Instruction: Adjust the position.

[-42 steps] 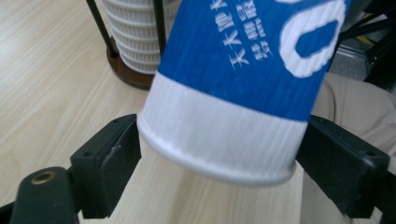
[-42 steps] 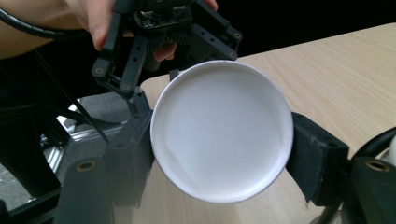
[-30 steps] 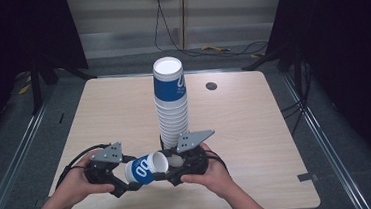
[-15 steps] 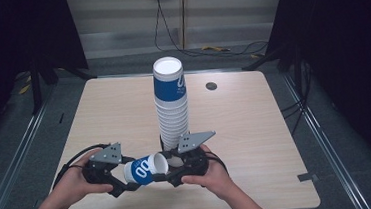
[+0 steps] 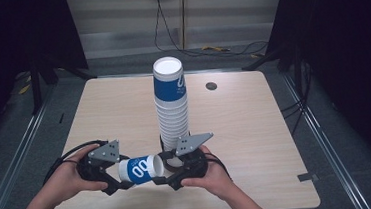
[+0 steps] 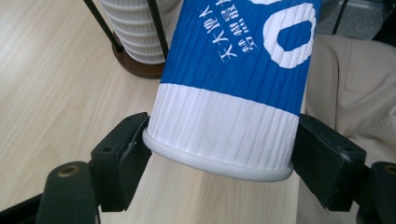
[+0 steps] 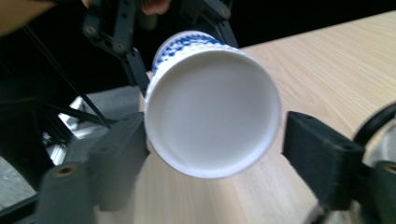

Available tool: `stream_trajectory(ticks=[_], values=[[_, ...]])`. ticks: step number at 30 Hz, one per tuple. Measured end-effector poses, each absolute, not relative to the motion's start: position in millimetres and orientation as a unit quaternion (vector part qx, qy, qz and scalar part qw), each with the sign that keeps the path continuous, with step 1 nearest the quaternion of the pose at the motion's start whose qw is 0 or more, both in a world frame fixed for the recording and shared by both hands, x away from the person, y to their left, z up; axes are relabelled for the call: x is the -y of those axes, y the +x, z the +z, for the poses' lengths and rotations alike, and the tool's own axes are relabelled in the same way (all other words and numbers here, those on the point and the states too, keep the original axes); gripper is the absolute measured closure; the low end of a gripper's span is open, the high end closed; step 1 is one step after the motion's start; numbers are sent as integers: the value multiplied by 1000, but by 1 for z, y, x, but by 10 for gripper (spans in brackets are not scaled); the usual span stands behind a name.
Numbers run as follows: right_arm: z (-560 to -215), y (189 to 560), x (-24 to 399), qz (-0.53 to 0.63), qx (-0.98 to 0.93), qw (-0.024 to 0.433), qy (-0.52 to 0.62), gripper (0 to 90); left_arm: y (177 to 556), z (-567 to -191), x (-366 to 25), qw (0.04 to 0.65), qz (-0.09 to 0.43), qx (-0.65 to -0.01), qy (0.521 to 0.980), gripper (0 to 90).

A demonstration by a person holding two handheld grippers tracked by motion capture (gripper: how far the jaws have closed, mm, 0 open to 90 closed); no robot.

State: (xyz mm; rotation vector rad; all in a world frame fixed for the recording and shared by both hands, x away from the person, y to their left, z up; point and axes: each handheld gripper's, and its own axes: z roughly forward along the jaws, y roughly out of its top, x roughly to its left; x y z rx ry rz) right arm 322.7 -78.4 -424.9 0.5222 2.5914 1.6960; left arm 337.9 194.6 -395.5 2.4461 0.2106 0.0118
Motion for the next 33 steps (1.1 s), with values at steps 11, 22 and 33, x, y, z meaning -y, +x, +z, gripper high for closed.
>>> stream_trajectory(ticks=[11, 22, 33], values=[[-423, 319, 75, 502, -852, 26, 148, 164, 337, -393, -181, 241, 22, -55, 969, 234], [-430, 317, 66, 465, -876, 21, 125, 224, 336, -383, -163, 214, 26, -28, 976, 227], [-434, 317, 67, 457, -882, 20, 117, 305, 338, -378, -161, 210, 28, -17, 977, 225]])
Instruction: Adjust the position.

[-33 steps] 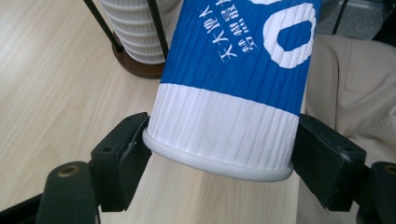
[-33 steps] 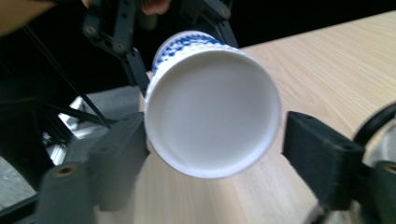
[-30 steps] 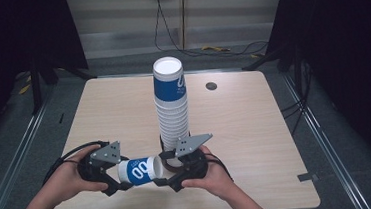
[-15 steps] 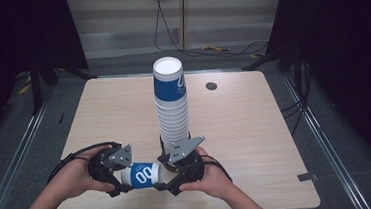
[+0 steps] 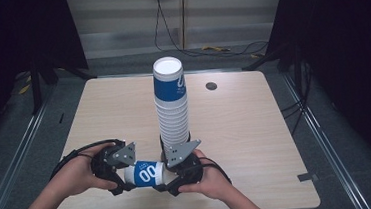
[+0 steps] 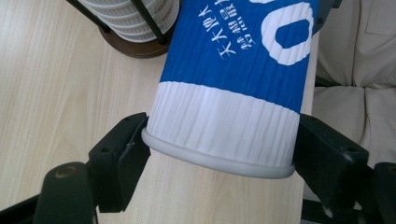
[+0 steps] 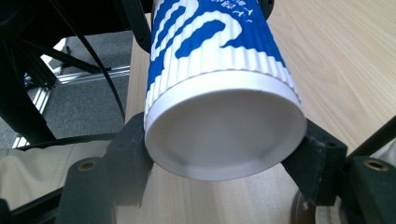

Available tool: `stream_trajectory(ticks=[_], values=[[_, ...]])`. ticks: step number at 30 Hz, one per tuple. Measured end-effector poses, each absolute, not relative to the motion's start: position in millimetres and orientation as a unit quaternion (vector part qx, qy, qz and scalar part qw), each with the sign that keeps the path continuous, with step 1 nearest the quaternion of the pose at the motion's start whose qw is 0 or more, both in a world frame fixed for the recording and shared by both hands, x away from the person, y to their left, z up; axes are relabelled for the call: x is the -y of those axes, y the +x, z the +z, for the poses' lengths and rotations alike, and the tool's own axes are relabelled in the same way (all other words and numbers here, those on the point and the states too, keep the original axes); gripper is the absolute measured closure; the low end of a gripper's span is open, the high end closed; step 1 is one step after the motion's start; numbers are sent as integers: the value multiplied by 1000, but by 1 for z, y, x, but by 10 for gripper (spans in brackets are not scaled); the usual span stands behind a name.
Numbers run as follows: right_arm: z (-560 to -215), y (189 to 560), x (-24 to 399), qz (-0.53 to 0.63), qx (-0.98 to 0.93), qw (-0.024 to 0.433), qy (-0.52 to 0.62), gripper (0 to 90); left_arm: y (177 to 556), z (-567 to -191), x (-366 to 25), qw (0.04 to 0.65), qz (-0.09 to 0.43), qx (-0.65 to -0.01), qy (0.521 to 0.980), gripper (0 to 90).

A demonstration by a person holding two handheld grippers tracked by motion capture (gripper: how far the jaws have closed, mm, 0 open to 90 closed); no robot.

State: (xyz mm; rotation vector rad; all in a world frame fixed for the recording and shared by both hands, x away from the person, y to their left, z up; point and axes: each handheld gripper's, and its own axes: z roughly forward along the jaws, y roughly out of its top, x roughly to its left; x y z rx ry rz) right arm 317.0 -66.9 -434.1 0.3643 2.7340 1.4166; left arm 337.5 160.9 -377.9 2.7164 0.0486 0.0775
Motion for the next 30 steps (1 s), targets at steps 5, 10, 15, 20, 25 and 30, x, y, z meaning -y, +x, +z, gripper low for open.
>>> stream_trajectory(ticks=[5, 10, 15, 20, 25, 30], values=[[-434, 317, 67, 455, -883, 19, 117, 310, 336, -376, -162, 210, 28, -21, 977, 225], [-437, 317, 66, 448, -886, 15, 116, 313, 337, -377, -161, 209, 30, -14, 977, 225], [-438, 318, 67, 441, -889, 14, 118, 315, 337, -377, -159, 210, 31, -8, 977, 224], [-440, 317, 68, 436, -892, 20, 116, 321, 336, -378, -159, 221, 44, 2, 974, 198], [-440, 316, 75, 460, -879, 18, 123, 322, 338, -385, -170, 276, 30, -20, 961, 165], [-439, 317, 81, 488, -862, 12, 135, 322, 341, -392, -183, 318, 16, -43, 947, 157]])
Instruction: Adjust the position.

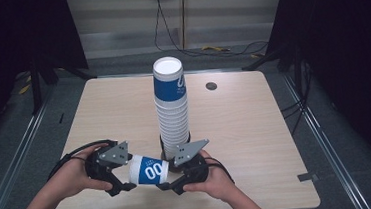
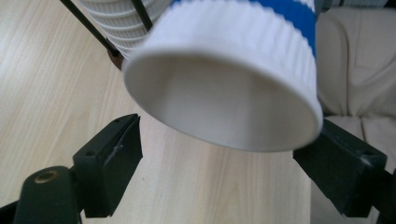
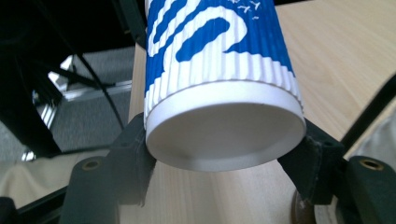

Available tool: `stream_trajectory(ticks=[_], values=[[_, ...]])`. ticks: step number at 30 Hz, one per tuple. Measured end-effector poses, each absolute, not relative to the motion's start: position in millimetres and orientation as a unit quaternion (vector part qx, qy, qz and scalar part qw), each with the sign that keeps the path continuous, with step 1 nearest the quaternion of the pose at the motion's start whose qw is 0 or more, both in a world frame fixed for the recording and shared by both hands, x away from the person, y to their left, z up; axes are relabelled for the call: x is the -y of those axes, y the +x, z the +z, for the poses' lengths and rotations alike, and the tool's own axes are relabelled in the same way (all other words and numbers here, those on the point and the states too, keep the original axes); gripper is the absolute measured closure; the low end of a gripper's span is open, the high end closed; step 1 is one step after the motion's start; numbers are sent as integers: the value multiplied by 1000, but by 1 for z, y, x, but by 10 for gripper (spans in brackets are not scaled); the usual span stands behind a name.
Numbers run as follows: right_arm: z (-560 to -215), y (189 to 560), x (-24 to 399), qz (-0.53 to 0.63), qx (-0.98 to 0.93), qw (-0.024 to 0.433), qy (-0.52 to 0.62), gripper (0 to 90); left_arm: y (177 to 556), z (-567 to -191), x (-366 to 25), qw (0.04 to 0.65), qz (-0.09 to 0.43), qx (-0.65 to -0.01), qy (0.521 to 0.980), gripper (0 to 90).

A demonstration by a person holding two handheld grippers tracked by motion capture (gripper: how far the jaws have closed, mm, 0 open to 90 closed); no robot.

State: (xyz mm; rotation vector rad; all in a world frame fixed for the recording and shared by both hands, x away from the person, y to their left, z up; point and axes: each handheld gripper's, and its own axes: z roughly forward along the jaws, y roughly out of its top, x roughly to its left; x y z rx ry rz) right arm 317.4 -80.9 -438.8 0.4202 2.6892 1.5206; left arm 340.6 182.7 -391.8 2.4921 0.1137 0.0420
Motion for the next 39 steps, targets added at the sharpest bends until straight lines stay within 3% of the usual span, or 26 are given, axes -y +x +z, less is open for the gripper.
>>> stream_trajectory(ticks=[7, 23, 30, 39], values=[[-436, 319, 84, 512, -847, 7, 140, 321, 342, -394, -188, 374, -1, -55, 926, 150], [-439, 317, 85, 527, -840, 3, 129, 321, 344, -392, -187, 407, -13, -56, 912, 147], [-443, 318, 85, 523, -842, -6, 133, 318, 344, -389, -186, 407, -6, -51, 912, 169], [-450, 318, 79, 504, -852, -13, 140, 311, 342, -382, -181, 364, -1, -43, 931, 224]])
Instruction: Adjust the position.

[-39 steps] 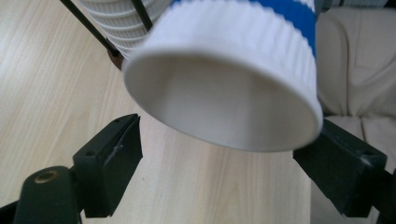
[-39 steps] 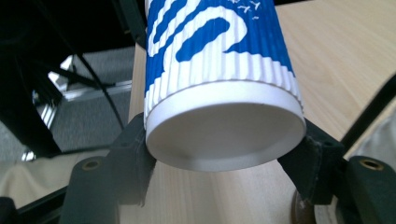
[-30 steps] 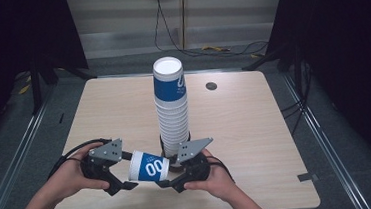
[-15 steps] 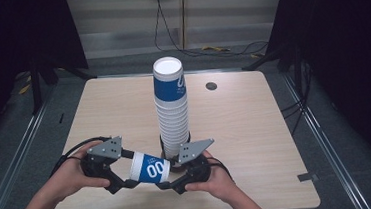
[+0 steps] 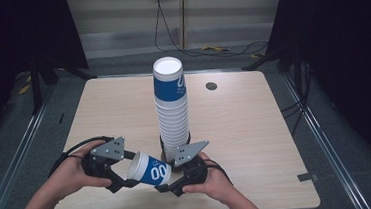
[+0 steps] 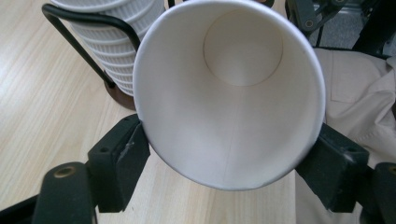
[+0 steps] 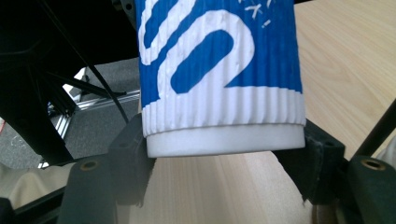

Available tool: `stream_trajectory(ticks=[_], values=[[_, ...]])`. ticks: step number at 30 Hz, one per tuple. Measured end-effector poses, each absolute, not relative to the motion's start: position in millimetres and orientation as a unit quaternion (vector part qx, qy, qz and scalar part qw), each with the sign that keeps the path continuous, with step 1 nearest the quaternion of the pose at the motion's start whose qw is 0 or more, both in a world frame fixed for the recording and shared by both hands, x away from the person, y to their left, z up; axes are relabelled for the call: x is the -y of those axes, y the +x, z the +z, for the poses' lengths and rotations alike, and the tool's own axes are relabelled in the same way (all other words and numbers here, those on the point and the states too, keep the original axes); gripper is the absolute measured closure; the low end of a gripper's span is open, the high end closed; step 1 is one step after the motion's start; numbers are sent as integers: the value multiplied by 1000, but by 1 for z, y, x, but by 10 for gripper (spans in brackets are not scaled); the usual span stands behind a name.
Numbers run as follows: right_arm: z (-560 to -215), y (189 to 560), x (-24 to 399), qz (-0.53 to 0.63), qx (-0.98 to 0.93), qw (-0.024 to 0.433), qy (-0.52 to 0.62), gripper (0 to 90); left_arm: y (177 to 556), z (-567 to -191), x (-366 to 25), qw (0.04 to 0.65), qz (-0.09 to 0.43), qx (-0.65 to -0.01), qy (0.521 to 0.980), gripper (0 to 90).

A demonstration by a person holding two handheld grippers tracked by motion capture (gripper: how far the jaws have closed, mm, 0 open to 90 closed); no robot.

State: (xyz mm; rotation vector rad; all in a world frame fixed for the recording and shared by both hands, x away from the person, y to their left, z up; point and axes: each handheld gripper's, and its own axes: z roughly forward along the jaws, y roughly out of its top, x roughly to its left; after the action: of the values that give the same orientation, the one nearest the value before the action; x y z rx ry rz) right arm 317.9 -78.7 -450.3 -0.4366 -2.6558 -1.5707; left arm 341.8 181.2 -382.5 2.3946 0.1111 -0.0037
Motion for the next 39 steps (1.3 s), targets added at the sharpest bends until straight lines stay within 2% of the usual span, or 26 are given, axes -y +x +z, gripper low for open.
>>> stream_trajectory(ticks=[7, 12, 25, 39], values=[[-451, 319, 80, -500, 850, 6, -164, 192, 342, -379, -183, 346, -2, -47, 937, 233], [-450, 318, 86, -492, 854, -8, -170, 162, 344, -380, -193, 317, 4, -67, 946, 232], [-452, 316, 99, -488, 855, -5, -174, 171, 362, -399, -209, 263, 35, -121, 956, 231], [-446, 312, 107, -478, 863, -6, -166, 171, 379, -405, -210, 243, 56, -172, 953, 220]])
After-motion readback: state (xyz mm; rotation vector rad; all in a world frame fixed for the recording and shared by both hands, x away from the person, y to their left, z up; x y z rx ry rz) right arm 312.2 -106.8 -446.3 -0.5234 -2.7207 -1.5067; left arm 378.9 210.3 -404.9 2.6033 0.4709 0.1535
